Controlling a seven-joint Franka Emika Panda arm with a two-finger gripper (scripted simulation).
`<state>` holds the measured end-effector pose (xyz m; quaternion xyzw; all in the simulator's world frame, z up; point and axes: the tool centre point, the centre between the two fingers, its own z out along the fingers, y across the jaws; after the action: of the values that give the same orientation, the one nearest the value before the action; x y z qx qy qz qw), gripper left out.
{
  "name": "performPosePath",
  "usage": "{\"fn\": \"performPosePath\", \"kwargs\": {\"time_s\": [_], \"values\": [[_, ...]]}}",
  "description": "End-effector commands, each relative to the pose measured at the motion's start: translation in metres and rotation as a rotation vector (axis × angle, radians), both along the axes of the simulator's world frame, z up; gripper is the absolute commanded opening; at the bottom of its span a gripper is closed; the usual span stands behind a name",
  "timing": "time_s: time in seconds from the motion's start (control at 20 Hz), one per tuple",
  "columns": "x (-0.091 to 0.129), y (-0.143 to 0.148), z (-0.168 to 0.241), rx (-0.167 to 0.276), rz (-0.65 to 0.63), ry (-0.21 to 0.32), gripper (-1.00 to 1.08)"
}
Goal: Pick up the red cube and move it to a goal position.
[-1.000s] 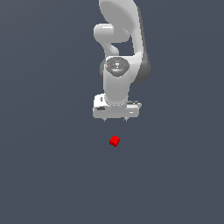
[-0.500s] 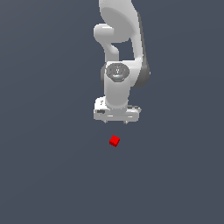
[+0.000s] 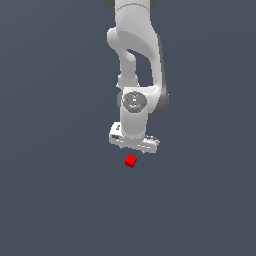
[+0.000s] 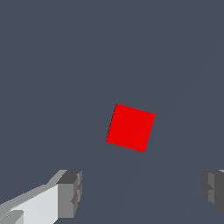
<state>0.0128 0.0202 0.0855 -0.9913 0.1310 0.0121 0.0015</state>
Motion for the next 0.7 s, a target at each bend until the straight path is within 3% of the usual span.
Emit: {"fn": "performPosePath", "kwargs": {"time_s": [0.0,0.65], "values": [[0.006,-0.001,-0.017,-0.003,-0.067,-0.006,1.0],[0.028,-0.006,-0.066,-0.01,-0.273,-0.023,1.0]]}}
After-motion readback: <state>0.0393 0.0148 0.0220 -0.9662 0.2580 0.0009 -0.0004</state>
